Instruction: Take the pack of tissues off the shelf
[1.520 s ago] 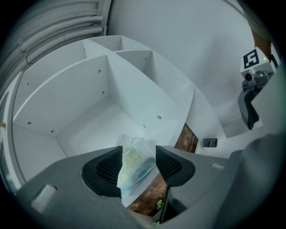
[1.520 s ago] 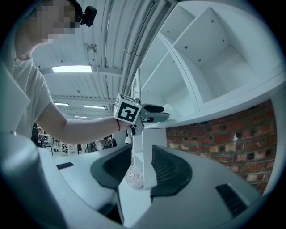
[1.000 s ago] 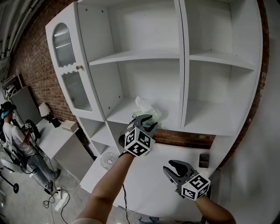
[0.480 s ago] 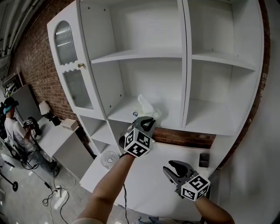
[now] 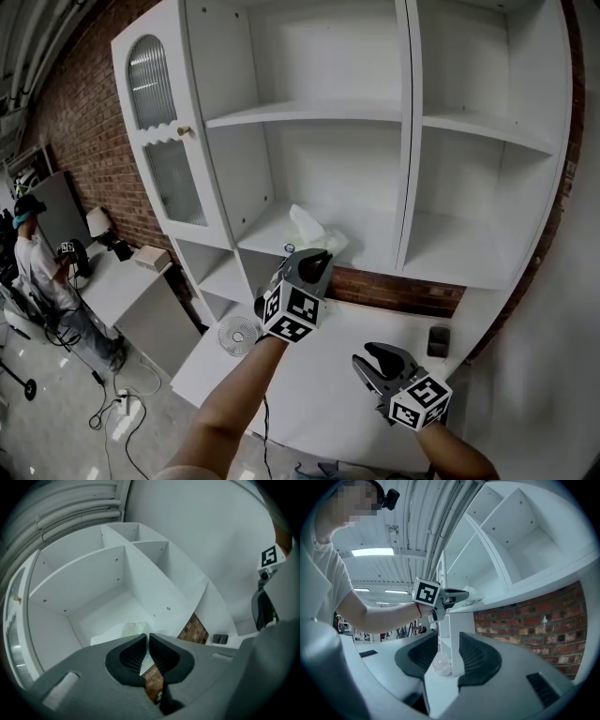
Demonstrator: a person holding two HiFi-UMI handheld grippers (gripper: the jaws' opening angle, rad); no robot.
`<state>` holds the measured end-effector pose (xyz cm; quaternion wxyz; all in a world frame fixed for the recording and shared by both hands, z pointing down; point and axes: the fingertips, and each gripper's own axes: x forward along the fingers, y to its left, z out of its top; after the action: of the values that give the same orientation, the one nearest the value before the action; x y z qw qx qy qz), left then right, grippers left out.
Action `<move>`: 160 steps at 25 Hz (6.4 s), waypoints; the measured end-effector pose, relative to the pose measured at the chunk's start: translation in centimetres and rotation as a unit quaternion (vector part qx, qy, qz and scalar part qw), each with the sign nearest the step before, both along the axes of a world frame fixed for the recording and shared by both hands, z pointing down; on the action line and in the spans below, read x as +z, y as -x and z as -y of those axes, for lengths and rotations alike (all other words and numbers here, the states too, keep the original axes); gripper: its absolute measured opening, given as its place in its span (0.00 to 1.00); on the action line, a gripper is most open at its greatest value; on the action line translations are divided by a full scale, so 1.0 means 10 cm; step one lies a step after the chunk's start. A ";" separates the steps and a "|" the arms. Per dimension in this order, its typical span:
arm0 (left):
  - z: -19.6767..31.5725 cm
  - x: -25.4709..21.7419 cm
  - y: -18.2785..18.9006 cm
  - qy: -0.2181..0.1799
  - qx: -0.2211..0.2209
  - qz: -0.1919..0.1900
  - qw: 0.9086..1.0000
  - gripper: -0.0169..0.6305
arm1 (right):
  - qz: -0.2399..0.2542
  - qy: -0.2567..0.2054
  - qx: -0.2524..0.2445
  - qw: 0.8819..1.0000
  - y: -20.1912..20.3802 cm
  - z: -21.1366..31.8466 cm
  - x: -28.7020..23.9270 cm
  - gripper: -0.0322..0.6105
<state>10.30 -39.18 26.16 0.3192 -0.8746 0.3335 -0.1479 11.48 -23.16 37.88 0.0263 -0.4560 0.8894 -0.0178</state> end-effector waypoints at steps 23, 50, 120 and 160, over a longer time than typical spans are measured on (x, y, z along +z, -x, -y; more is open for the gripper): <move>-0.80 -0.07 0.56 -0.033 0.009 -0.047 0.998 0.07 | 0.001 0.008 -0.028 1.000 0.42 -0.09 0.07 0.26; -1.04 1.17 0.68 0.064 0.006 -0.029 0.998 0.06 | 0.002 0.061 -0.011 0.998 0.51 -0.12 0.58 0.26; -1.21 4.54 0.59 0.268 0.019 0.046 0.962 0.06 | -0.064 0.213 -0.022 0.975 0.51 0.24 2.35 0.26; -1.40 3.91 0.85 0.352 0.008 -0.130 0.927 0.16 | -0.077 0.216 -0.025 0.973 0.61 -0.10 2.36 0.26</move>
<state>1.79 -25.20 65.24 -0.0537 -0.9450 0.2915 -0.1381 5.35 -22.12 61.47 -0.1420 -0.4288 0.8749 -0.1749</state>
